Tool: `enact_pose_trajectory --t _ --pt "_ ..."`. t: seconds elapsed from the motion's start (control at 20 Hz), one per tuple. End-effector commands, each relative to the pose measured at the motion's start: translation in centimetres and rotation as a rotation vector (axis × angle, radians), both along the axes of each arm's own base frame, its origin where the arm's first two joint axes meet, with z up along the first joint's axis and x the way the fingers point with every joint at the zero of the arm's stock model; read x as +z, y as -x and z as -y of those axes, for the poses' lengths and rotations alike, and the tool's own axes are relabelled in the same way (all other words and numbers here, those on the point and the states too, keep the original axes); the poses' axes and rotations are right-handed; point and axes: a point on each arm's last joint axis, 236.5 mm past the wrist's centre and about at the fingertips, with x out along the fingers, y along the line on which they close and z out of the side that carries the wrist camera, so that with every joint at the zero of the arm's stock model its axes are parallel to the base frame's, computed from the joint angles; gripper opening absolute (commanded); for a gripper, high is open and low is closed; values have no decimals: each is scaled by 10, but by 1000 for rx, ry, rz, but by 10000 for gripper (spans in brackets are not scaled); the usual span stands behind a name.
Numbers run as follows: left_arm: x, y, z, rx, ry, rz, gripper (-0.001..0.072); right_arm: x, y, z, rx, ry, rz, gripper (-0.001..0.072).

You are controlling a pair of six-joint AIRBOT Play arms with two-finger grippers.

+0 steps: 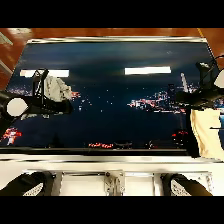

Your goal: Fold the shirts.

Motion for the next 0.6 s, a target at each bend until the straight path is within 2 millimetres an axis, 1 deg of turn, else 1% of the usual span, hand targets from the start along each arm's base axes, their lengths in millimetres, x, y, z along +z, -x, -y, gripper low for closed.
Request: enact_pose_trajectory --t 0.0,0.05,0.1,0.15,0.2,0.3,0.35,0.4,0.45,0.5,0.55 --pt "12 -16 19 6 94 67 712 -1 1 0 4 3 -7 622" --pt "9 -17 19 -2 89 65 715 -1 1 0 9 5 -7 622" --pt "6 -24 11 7 58 74 715 -1 1 0 13 6 -6 622" --pt "4 -36 -8 49 20 76 717 -1 1 0 15 6 -7 622" --pt "6 -54 -31 112 6 78 717 -1 1 0 15 6 -5 622" --pt "17 -98 -85 242 -5 104 717 -1 1 -3 17 -8 -7 622" --pt "19 -118 -111 278 -24 114 716 -1 1 -6 19 -21 -6 622" --pt "16 -138 -136 314 -42 105 715 0 0 -10 21 -37 -1 622" --pt "4 -153 -157 342 -57 71 715 1 -2 -14 23 -54 7 622" --pt "-15 -164 -175 361 -71 10 716 1 -4 -17 25 -66 15 622" --pt "-37 -171 -187 380 -75 -60 716 2 -5 -20 26 -77 24 622"
